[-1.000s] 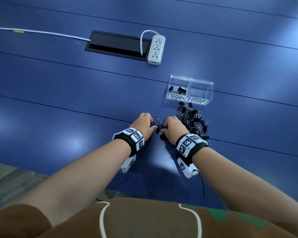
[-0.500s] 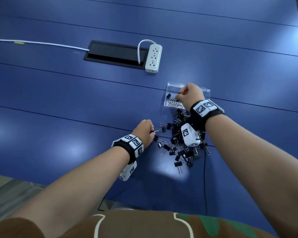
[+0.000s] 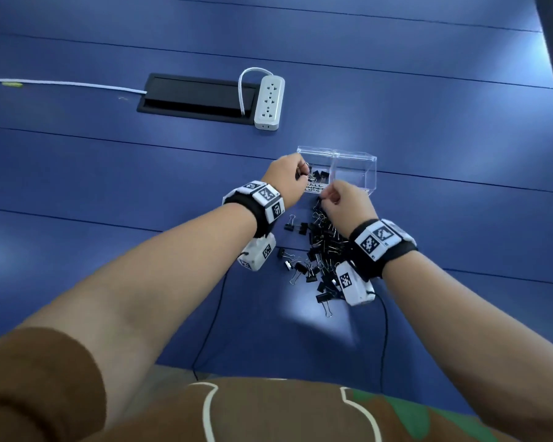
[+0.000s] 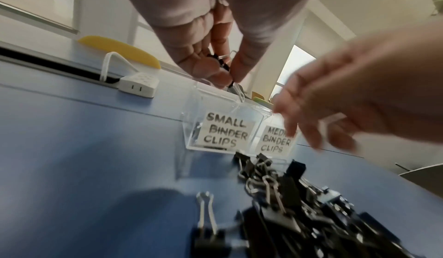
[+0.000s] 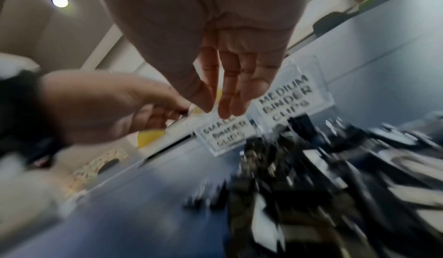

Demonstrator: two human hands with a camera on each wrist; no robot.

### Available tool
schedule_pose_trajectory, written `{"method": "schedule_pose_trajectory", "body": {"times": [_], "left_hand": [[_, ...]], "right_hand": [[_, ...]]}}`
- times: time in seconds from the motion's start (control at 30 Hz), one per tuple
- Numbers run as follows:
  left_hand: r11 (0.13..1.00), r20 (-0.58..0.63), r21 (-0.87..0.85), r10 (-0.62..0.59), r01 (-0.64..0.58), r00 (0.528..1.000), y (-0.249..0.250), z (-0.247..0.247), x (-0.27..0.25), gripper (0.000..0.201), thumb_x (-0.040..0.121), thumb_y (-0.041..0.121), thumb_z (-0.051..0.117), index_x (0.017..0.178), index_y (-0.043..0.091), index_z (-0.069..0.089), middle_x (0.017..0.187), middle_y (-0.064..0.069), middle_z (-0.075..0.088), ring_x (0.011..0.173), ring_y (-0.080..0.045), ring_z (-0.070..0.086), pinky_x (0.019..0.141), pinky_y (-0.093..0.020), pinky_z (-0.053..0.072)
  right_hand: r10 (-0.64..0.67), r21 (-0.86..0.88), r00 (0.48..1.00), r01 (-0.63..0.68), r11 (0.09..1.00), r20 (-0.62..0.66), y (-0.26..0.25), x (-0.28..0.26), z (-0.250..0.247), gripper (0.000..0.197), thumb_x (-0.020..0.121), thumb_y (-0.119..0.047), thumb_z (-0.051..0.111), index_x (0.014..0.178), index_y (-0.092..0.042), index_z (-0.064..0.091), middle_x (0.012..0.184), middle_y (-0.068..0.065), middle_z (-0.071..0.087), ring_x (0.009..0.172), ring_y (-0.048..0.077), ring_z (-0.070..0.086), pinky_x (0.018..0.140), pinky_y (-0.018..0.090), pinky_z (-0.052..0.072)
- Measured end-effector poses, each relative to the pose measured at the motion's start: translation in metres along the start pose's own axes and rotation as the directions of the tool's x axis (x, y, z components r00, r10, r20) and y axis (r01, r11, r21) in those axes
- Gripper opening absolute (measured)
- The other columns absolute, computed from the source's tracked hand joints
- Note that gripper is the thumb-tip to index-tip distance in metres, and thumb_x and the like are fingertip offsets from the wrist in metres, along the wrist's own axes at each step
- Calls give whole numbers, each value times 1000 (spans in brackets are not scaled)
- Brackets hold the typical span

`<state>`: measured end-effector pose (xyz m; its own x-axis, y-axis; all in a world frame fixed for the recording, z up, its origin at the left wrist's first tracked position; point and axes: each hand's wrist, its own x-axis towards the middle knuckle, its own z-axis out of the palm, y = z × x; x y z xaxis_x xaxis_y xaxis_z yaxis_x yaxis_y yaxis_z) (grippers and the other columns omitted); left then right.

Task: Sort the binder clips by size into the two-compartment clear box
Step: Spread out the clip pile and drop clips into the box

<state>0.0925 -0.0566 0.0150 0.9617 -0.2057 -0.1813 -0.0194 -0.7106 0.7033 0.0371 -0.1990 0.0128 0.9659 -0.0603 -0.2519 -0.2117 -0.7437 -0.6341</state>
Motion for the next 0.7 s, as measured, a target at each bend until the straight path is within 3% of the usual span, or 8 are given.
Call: {"method": "schedule_pose_trajectory", "body": {"times": [0.1, 0.23, 0.37, 0.5, 0.6, 0.7], "left_hand": [[998, 17, 64, 17, -19, 1000, 11, 5, 21, 17, 86, 5, 51, 99, 3, 62, 103, -13, 67, 91, -27, 60, 81, -28, 46], [992, 81, 126, -9, -1, 997, 12, 14, 32, 22, 89, 5, 51, 109, 7, 61, 113, -14, 64, 101, -29, 60, 88, -31, 48], [996, 77, 83, 24, -31, 997, 5, 16, 20, 35, 88, 7, 54, 123, 12, 56, 124, -11, 56, 97, -23, 58, 94, -29, 46], [998, 46, 46, 47, -49, 998, -11, 7, -13, 23, 86, 9, 56, 107, 14, 62, 109, -7, 57, 81, -14, 51, 87, -28, 48], [997, 160, 68, 22, -34, 987, -32, 4, -49, 15, 83, 7, 58, 96, 12, 64, 98, -6, 61, 78, -16, 55, 84, -34, 53], [991, 279, 129, 2, -39, 960, -53, 9, -82, 17, 83, 6, 59, 97, 8, 67, 101, -11, 62, 85, -24, 60, 88, -35, 51]], "right_hand": [[-3, -87, 982, 20, 996, 189, 16, -35, 21, 18, 85, -11, 51, 90, -19, 66, 97, 1, 64, 87, 20, 61, 85, 33, 53], [-99, -191, 935, 172, 966, 340, 29, -62, 47, 21, 86, -11, 54, 98, -13, 70, 103, 8, 60, 104, 26, 55, 89, 36, 50], [-85, -298, 939, 190, 935, 335, 31, -60, 46, 24, 90, -15, 50, 108, -13, 66, 109, 8, 55, 113, 26, 46, 90, 41, 50], [-88, -244, 966, 149, 958, 243, 28, -49, 40, 23, 88, -13, 54, 107, -11, 66, 105, 7, 55, 109, 26, 51, 90, 40, 50], [-154, -181, 963, 195, 964, 221, 24, -52, 44, 19, 84, -10, 57, 99, -10, 68, 95, 5, 55, 101, 27, 55, 84, 31, 49], [-180, -207, 929, 256, 944, 324, 17, -64, 57, 19, 83, -18, 59, 100, -12, 66, 99, 9, 57, 106, 29, 50, 89, 36, 48]]}}
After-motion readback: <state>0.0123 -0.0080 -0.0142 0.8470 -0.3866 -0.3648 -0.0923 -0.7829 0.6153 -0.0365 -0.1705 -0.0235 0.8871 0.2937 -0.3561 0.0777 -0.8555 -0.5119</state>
